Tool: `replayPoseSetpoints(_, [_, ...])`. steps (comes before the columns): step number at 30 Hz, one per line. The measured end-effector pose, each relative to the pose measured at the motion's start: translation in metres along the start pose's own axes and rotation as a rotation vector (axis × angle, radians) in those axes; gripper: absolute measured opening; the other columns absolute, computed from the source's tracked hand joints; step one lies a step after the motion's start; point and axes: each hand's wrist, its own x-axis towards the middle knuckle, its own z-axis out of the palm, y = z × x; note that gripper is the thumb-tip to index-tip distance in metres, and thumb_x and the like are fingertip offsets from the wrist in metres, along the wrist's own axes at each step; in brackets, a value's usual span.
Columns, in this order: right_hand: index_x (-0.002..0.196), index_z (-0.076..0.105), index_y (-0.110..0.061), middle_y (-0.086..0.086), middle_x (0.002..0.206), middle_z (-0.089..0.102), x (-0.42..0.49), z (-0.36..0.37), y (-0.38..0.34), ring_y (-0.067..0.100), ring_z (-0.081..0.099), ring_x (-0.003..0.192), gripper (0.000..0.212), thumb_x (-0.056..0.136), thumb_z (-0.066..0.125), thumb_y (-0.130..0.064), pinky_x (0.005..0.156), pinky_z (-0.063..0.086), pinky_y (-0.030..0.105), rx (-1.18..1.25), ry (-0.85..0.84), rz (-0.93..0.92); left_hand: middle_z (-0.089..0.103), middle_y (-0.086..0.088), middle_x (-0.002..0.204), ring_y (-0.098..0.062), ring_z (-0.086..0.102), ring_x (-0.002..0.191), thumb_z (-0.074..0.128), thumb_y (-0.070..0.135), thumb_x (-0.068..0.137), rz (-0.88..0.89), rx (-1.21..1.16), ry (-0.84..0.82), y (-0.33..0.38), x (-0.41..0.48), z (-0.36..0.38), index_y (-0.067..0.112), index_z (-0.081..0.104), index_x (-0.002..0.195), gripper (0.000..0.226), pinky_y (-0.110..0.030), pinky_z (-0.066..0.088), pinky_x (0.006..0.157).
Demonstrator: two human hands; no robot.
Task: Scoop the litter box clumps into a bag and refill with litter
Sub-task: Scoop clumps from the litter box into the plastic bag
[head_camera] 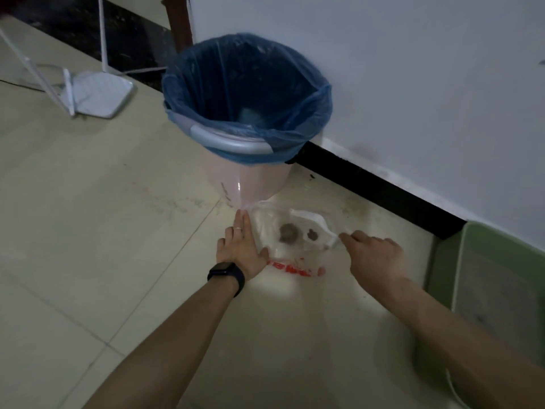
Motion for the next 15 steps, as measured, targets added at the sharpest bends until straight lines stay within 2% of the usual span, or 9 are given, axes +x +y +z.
replayPoseSetpoints(2, [0.14,0.041,-0.027,-0.005,0.122,0.059,0.006,-0.005,0.006,0.017,0.064,0.091,0.05,0.093,0.045,-0.01,0.08,0.044,0.032,-0.078,0.034,-0.013,-0.017,-0.001,0.162,-0.027,0.021,0.14,0.046,0.059,0.09,-0.02,-0.039,-0.007,0.005,0.006,0.0,0.015,-0.017,0.153,0.1,-0.04,0.029,0.108])
replayPoseSetpoints(8, [0.15,0.032,-0.029,-0.009,0.135,0.054,-0.002,-0.004,0.016,0.015,0.064,0.096,0.06,0.094,0.042,-0.01,0.084,0.043,0.031,-0.077,0.07,-0.032,-0.014,-0.003,0.163,-0.029,0.021,0.14,0.047,0.064,0.088,-0.017,-0.079,-0.066,0.016,0.008,0.004,0.014,-0.016,0.154,0.104,-0.042,0.029,0.109])
replayPoseSetpoints(13, [0.148,0.036,-0.031,-0.01,0.137,0.055,-0.008,0.005,0.02,0.016,0.065,0.099,0.058,0.094,0.041,-0.011,0.083,0.043,0.032,-0.02,0.108,0.003,-0.017,-0.009,0.162,-0.034,0.019,0.142,0.049,0.063,0.087,-0.005,-0.01,-0.084,0.021,0.007,-0.003,0.017,-0.007,0.155,0.099,-0.044,0.026,0.113])
replayPoseSetpoints(15, [0.144,0.043,-0.032,-0.01,0.131,0.06,-0.012,0.009,0.026,0.017,0.067,0.092,0.052,0.095,0.045,-0.015,0.081,0.045,0.032,0.049,0.125,0.044,-0.025,-0.011,0.159,-0.035,0.009,0.146,0.046,0.062,0.088,-0.003,0.059,-0.068,0.021,0.005,-0.01,0.018,-0.004,0.156,0.095,-0.047,0.017,0.117])
